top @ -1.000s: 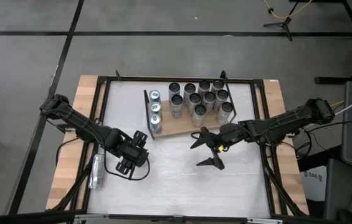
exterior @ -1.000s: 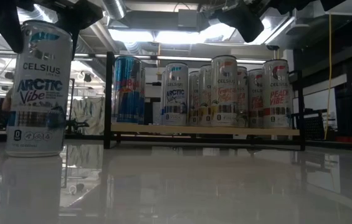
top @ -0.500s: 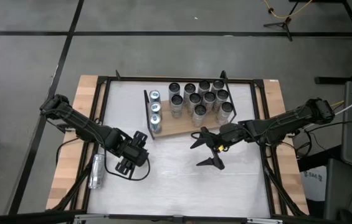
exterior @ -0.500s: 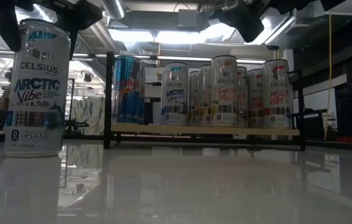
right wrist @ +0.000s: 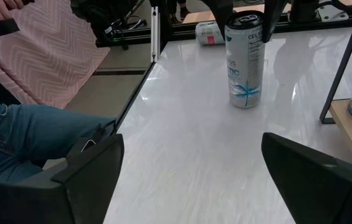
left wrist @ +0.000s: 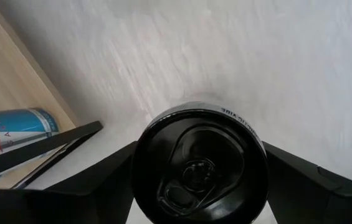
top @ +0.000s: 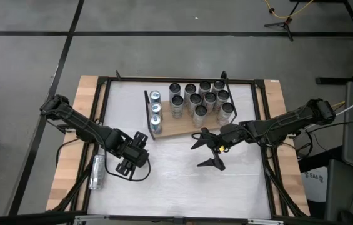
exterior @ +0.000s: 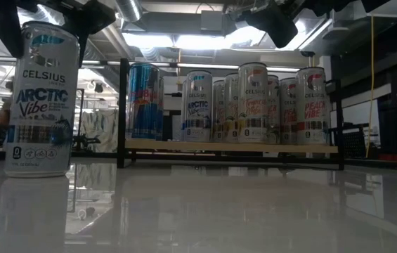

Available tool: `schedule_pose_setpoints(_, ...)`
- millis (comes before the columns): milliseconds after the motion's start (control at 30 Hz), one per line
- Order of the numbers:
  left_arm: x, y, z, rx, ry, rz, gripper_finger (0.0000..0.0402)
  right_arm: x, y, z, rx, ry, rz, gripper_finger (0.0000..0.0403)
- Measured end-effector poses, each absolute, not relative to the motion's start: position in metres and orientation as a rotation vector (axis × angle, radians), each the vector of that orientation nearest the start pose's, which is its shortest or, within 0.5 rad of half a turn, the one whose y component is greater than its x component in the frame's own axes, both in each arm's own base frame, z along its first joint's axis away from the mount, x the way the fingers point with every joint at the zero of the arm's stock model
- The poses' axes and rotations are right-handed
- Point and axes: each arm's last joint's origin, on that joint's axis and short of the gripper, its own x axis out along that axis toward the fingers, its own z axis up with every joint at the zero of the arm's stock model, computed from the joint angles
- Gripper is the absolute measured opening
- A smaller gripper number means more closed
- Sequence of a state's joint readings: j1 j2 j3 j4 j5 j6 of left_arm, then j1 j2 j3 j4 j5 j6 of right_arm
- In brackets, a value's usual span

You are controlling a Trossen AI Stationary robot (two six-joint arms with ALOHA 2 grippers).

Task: Place canned beverage on shelf
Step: Put the white-blue soda can on the shelf aligned with the other white-blue soda can

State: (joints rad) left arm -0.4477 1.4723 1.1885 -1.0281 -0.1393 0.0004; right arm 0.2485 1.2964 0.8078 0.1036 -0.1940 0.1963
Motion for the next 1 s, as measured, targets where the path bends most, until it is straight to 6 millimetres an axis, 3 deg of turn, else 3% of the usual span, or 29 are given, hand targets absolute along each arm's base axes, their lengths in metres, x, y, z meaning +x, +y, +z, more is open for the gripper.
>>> schedule_pose_setpoints(400, 0.246, -0.114, 0.262, 0.319, 1.264, -0.217, 0.0353, 0.272, 0.075, 0.26, 0.18, 0.426, 0.398, 0.0376)
schedule_pose_setpoints(567, 0.244, -0.114, 0.264, 0.275, 1.261, -0.192, 0.0352, 0.273, 0.075, 0.263, 0.196, 0.392, 0.4, 0.0376)
schedule_pose_setpoints(1000, 0.223, -0.105, 0.294, 0.13, 1.16, -0.125, 0.035, 0.278, 0.077, 0.286, 0.208, 0.146, 0.43, 0.0376)
